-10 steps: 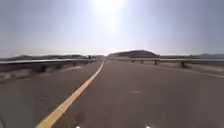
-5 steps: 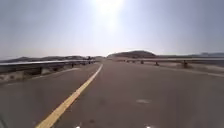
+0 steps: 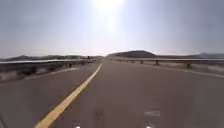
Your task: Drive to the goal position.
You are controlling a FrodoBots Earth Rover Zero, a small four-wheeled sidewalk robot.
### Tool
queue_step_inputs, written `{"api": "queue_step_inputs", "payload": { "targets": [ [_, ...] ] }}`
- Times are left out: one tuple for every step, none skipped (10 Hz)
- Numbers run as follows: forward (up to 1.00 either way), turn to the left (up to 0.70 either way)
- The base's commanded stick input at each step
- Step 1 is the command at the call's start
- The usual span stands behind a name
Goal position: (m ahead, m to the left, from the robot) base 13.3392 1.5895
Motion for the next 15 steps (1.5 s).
{"api": "queue_step_inputs", "payload": {
  "targets": [
    [0.7, 0.0],
    [0.7, 0.0],
    [0.7, 0.0],
    [0.7, 0.0],
    [0.7, 0.0],
    [0.7, 0.0],
    [0.7, 0.0],
    [0.7, 0.0],
    [0.7, 0.0],
    [0.7, 0.0],
    [0.7, 0.0],
    [0.7, 0.0],
    [0.7, 0.0],
    [0.7, 0.0],
    [0.7, 0.0]
  ]
}}
